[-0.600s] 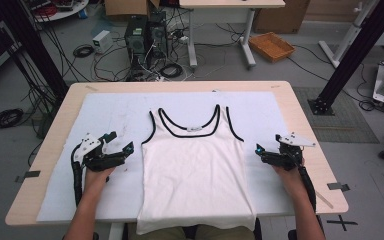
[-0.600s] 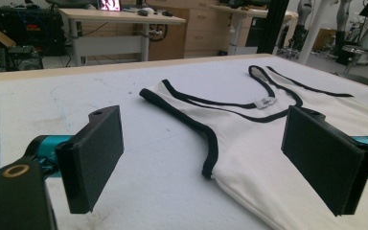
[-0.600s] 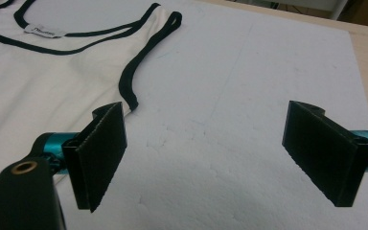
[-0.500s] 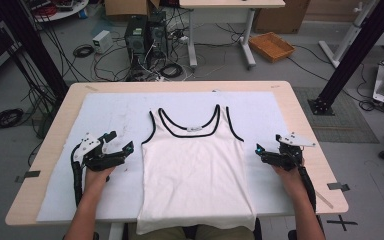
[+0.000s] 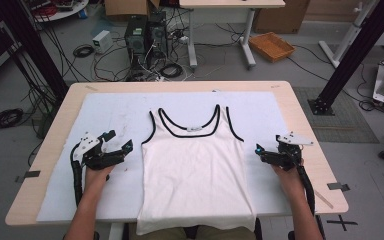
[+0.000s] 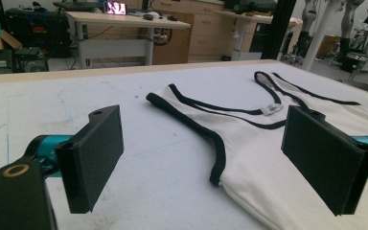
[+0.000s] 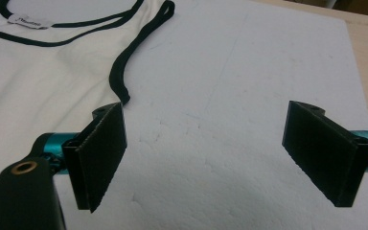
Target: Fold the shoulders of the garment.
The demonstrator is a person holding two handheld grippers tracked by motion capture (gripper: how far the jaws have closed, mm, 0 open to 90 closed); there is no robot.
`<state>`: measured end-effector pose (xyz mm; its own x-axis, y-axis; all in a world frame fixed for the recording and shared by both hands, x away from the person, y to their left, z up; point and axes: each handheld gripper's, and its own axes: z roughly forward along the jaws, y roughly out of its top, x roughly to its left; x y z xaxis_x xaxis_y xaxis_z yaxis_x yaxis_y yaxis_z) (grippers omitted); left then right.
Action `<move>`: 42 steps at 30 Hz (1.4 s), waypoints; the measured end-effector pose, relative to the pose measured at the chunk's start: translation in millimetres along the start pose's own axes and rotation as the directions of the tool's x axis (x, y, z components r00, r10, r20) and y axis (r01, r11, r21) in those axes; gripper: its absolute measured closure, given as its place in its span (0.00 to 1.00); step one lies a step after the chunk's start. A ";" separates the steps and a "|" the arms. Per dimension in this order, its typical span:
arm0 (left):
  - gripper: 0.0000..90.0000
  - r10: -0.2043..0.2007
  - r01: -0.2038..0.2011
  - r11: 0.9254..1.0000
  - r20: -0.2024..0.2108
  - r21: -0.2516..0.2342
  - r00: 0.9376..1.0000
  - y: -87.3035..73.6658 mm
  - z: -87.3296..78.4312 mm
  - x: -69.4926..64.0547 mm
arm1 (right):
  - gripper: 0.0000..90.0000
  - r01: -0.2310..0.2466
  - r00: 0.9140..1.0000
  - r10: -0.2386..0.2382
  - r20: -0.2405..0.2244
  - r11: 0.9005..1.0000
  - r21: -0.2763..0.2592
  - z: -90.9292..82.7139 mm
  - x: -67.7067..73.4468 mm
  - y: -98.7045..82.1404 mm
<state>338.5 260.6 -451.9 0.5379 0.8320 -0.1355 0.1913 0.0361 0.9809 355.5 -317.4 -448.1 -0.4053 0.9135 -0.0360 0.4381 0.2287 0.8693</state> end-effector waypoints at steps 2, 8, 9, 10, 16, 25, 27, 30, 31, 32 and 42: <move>0.16 0.016 -0.016 1.000 0.000 0.007 1.000 0.0 0.5 -1.7 | 0.17 0.007 1.000 -0.007 0.001 1.000 0.011 1.0 0.5 0.7; 0.16 0.038 -0.038 0.999 -0.013 0.018 0.999 0.2 1.6 -3.9 | 0.17 0.029 0.999 -0.029 -0.038 1.000 -0.006 5.0 10.0 17.8; 0.16 0.034 -0.034 0.999 -0.014 0.017 0.999 0.2 1.5 -3.5 | 0.17 0.036 0.998 -0.037 -0.048 0.999 -0.005 6.3 13.3 25.2; 0.16 0.029 -0.029 0.999 -0.016 0.016 0.999 0.2 1.5 -3.3 | 0.17 0.036 0.997 -0.037 -0.070 0.999 -0.002 8.3 16.3 33.3; 0.16 0.021 -0.020 0.999 -0.013 0.025 1.000 0.3 0.8 -3.8 | 0.17 0.070 0.992 -0.067 -0.107 0.997 0.028 30.5 31.2 87.2; 0.16 0.002 -0.001 1.000 -0.020 0.025 1.000 0.2 0.9 -2.5 | 0.19 0.037 0.996 -0.022 -0.090 0.986 0.162 86.5 36.8 99.3; 0.16 -0.001 0.002 1.000 -0.019 0.027 1.000 0.3 0.9 -2.2 | 0.21 0.032 0.996 -0.015 -0.084 0.979 0.204 100.6 35.2 93.8; 0.16 -0.005 0.005 1.000 -0.022 0.027 1.000 0.3 0.8 -2.0 | 0.30 0.003 0.997 0.017 -0.075 0.967 0.256 118.7 34.3 85.9; 0.16 -0.005 0.006 1.000 -0.023 0.026 1.000 0.3 0.9 -2.1 | 0.34 -0.011 0.996 0.032 -0.080 0.966 0.259 123.2 34.0 84.0; 0.16 -0.003 0.004 1.000 -0.023 0.028 1.000 0.3 0.9 -2.2 | 0.34 -0.019 0.996 0.043 -0.085 0.966 0.259 126.9 33.7 82.9; 0.16 0.000 0.001 1.000 -0.032 0.031 0.999 0.3 1.2 -2.6 | 0.55 0.034 0.992 0.003 -0.124 0.957 0.288 142.2 40.7 87.9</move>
<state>338.1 257.8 -451.4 0.5114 0.8493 -0.1313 0.2170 0.0203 0.9760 491.6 -212.2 -443.2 -0.5008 0.8651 0.0277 0.6371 0.3467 0.6885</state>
